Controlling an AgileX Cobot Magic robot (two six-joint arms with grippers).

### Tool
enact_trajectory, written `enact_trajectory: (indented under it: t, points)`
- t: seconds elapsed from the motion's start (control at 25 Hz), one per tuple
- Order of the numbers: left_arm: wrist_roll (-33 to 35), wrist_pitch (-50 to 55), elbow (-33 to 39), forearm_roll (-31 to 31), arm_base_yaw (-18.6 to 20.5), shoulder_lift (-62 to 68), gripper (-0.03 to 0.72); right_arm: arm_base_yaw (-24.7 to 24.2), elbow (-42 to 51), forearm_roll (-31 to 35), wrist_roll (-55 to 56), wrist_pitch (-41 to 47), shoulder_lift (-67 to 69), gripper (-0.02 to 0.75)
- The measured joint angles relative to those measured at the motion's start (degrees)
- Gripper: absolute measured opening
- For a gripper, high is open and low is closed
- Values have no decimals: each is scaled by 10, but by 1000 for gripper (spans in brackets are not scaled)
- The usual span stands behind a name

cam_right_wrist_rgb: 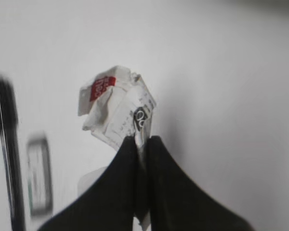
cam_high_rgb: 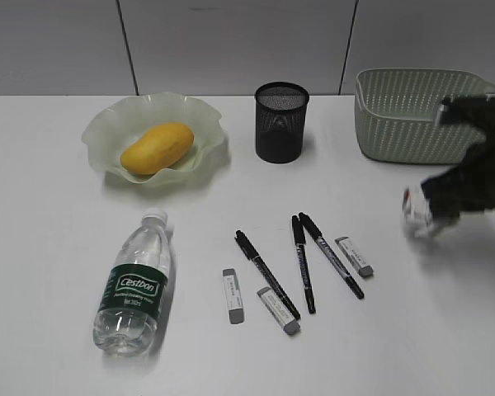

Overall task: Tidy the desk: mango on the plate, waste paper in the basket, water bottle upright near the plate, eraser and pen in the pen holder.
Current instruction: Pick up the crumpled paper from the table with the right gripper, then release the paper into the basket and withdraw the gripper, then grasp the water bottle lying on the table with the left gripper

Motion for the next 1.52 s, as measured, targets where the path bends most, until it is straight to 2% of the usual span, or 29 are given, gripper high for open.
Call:
enact_trajectory:
  t: [0.16, 0.24, 0.32, 0.36, 0.4, 0.44, 0.52, 0.56, 0.6, 0.68, 0.76, 0.88, 1.0, 1.12, 1.24, 1.32, 1.52]
  points:
    - [0, 0, 0, 0, 0, 0, 241, -7, -75, 8, -6, -159, -62, 46]
    - [0, 0, 0, 0, 0, 0, 241, -17, -139, 8, -6, -208, -21, 46]
    - [0, 0, 0, 0, 0, 0, 241, -22, -209, 7, -6, -215, 56, 56]
    - [0, 0, 0, 0, 0, 0, 241, -23, -235, 7, -6, -201, 88, 95]
    - [0, 0, 0, 0, 0, 0, 241, -23, -263, 6, -6, -176, 121, 169]
    - [0, 0, 0, 0, 0, 0, 241, -23, -289, 6, -7, -151, 145, 253]
    - [0, 0, 0, 0, 0, 0, 239, -23, -320, 5, -5, -97, 163, 470]
    - [0, 0, 0, 0, 0, 0, 239, -23, -329, 5, -3, -82, 161, 539]
    - [0, 0, 0, 0, 0, 0, 239, -23, -331, 3, -3, -72, 150, 568]
    - [0, 0, 0, 0, 0, 0, 239, -23, -323, -3, -1, -37, 112, 568]
    - [0, 0, 0, 0, 0, 0, 239, -23, -279, -6, 7, -7, 47, 530]
    - [0, 0, 0, 0, 0, 0, 239, -20, -127, -19, 28, 18, -102, 464]
    - [0, 0, 0, 0, 0, 0, 241, -10, 19, -81, 86, 61, -260, 423]
    - [0, 0, 0, 0, 0, 0, 241, 7, 106, -131, 142, 180, -402, 412]
    - [0, 0, 0, 0, 0, 0, 241, 16, 150, -163, 179, 295, -539, 409]
    - [0, 0, 0, 0, 0, 0, 241, 16, 171, -170, 189, 342, -613, 406]
    - [18, -3, 0, -6, 0, 10, 255, 16, 205, -174, 191, 376, -807, 405]
